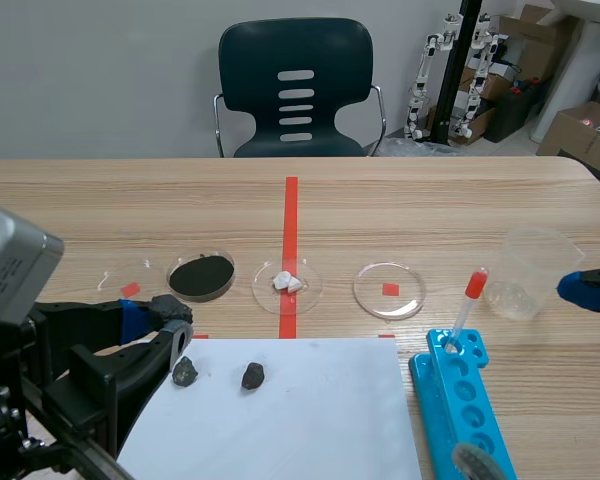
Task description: Rub the mineral on the streak plate below the first streak
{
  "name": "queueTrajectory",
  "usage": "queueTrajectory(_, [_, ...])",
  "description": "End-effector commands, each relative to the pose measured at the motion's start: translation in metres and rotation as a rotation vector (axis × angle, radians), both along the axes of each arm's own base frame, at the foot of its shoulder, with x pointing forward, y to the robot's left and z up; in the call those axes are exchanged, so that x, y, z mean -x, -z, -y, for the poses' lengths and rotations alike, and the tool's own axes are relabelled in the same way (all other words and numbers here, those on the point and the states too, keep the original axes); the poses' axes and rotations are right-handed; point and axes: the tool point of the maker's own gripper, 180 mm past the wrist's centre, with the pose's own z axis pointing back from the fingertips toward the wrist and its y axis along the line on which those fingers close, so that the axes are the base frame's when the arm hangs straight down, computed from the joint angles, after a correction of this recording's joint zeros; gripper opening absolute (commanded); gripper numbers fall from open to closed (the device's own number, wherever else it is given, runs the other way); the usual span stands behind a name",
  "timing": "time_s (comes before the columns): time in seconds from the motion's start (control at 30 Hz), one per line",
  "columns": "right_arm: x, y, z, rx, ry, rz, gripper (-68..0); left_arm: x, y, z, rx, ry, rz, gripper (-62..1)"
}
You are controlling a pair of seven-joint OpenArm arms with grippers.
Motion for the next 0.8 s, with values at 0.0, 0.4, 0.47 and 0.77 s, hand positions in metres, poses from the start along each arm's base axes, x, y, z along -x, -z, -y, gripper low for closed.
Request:
queueTrajectory(0.0, [-0.001, -0.005, -0.002, -0.014, -0.009, 0.013, 0.4, -0.001, -0.009, 0.003, 0.020, 0.005, 0.026, -52.4])
queueTrajectory(0.4, [-0.001, -0.005, -0.002, -0.014, -0.009, 0.013, 0.4, -0.003, -0.009, 0.001, 0.019, -0.012, 0.029, -52.4])
queueTrajectory(0.47, [-0.001, -0.005, -0.002, -0.014, -0.009, 0.013, 0.4, -0.004, -0.009, 0.001, 0.018, -0.012, 0.029, -52.4])
queueTrajectory(0.77, [-0.001, -0.005, -0.002, -0.014, -0.009, 0.013, 0.4, 0.002, 0.040, -0.034, -0.181, -0.143, -0.220, -52.4])
